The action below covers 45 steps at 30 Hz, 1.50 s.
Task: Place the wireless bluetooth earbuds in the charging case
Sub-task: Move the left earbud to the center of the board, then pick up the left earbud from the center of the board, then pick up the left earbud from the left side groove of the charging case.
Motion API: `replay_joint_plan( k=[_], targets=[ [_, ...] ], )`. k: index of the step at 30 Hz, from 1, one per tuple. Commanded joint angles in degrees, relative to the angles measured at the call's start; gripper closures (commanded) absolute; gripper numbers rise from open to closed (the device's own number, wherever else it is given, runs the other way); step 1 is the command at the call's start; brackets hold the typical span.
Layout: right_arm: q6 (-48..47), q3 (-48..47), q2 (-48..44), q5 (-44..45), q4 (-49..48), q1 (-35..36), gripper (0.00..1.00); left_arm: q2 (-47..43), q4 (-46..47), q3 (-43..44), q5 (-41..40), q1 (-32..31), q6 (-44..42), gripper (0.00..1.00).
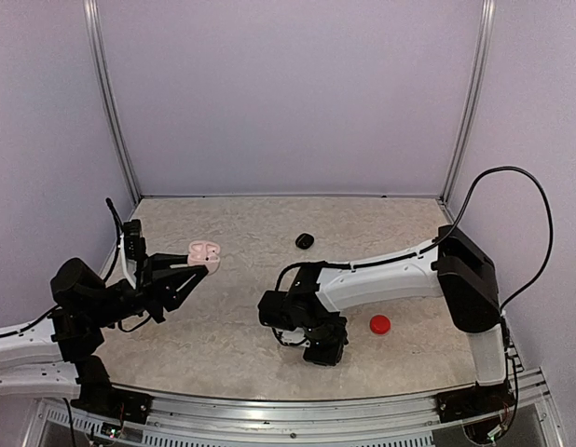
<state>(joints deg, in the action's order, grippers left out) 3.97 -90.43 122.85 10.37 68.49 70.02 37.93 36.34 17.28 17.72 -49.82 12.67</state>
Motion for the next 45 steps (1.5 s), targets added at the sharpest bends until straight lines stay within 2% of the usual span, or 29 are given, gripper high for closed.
replay_joint_plan(
  k=[1, 5, 9, 14, 22, 26, 32, 36, 45],
  targets=[
    [1.79, 1.63, 1.62, 0.27, 1.49, 0.53, 0.79, 0.47, 1.77, -0.45, 0.85, 0.51, 0.3, 0.99],
    [1.46, -0.42, 3.17, 0.31, 2.41, 0.97, 0.74, 0.09, 1.5, -0.57, 1.01, 0.45, 0.43, 0.99],
    [0.93, -2.01, 4.62, 0.17, 2.91, 1.17, 0.73, -0.54, 1.37, -0.75, 1.0, 0.43, 0.52, 0.99],
    [0.25, -2.09, 5.0, -0.2, 3.08, 1.15, 0.77, -0.71, 1.3, -0.83, 0.98, 0.43, 0.52, 0.99],
    [0.31, -3.27, 4.15, 0.57, 3.24, 1.26, 0.89, 0.2, 1.88, -0.67, 1.34, 0.43, 0.61, 0.99],
    [0.07, -5.55, 1.89, 1.31, 2.04, 1.2, 0.91, 0.36, 1.65, -0.49, 1.16, 0.47, 0.45, 0.99],
    [-0.66, -6.19, -4.99, -0.14, -4.61, -0.33, 0.93, 0.97, 1.74, -0.4, 0.43, 0.43, 0.3, 0.99],
    [0.03, -4.97, -12.81, -1.83, -11.84, -2.61, 0.94, 1.63, 2.11, -0.22, -1.46, 0.45, 0.0, 0.99],
    [2.21, -1.37, -31.25, -5.34, -32.76, -7.64, 0.96, 3.24, 7.63, -1.19, -14.83, 0.34, -3.66, 1.0]
  ],
)
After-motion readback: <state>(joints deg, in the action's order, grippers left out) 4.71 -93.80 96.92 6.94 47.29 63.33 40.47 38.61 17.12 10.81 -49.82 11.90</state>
